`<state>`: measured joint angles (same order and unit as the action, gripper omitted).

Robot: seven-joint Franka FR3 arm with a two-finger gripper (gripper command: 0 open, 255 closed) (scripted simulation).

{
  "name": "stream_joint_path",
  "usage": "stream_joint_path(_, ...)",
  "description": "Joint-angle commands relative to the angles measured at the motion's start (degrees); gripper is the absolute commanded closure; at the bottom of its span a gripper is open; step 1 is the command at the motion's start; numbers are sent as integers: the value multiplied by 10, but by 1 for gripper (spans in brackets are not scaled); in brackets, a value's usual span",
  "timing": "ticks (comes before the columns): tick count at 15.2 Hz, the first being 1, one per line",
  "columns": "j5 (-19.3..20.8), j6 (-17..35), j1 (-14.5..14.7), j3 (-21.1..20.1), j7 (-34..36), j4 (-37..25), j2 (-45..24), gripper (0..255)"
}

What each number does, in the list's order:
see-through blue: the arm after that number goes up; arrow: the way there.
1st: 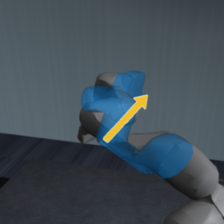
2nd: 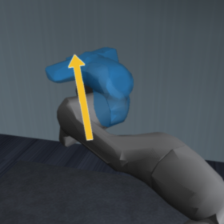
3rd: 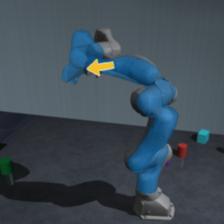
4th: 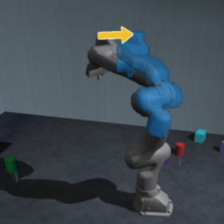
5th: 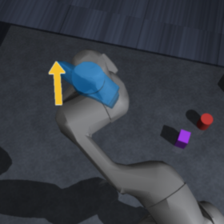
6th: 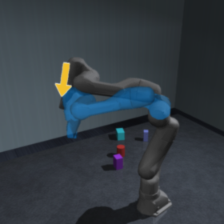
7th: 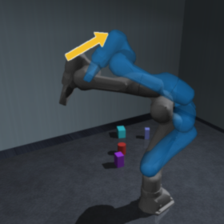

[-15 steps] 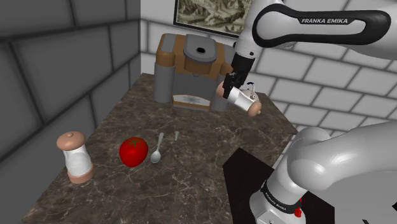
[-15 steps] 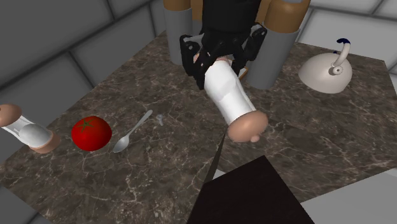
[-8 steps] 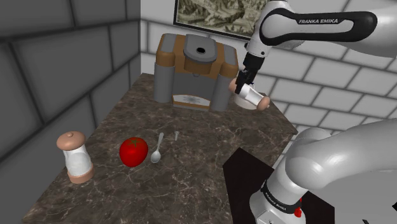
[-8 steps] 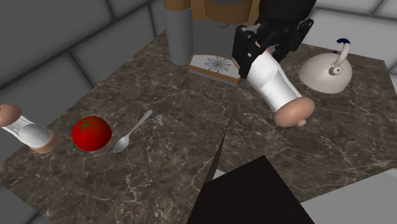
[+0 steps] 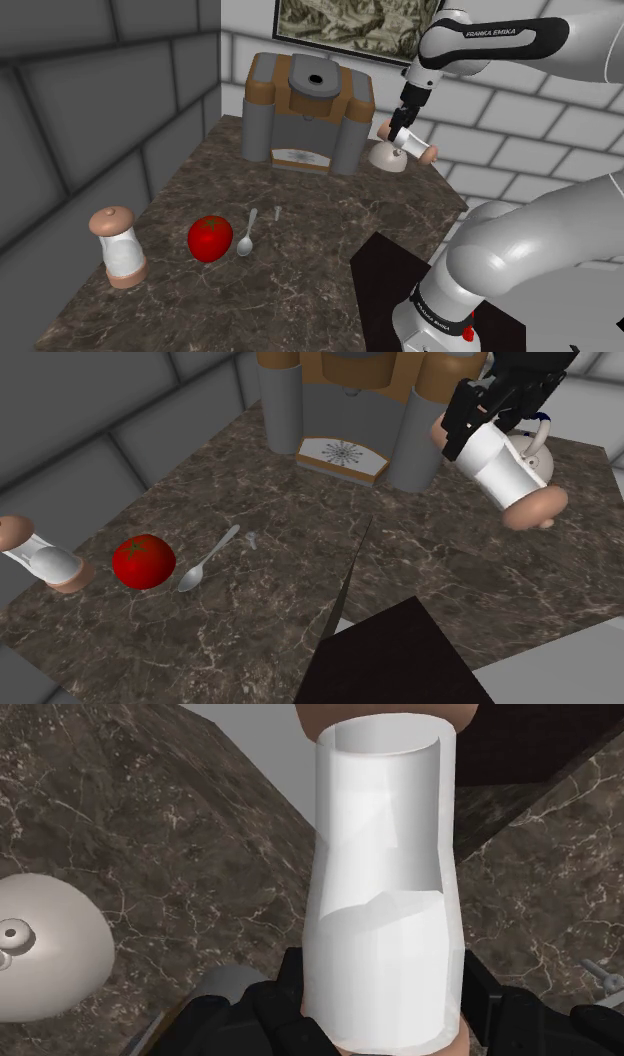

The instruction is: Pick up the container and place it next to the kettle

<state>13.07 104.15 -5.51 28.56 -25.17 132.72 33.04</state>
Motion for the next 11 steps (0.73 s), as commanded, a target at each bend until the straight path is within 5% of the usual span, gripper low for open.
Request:
stream_joint_path(1,4,4,-2,28,-31,-21,-21,255)
stream_joint_path(11,-50,15,16,184,-208,-175,-185,255)
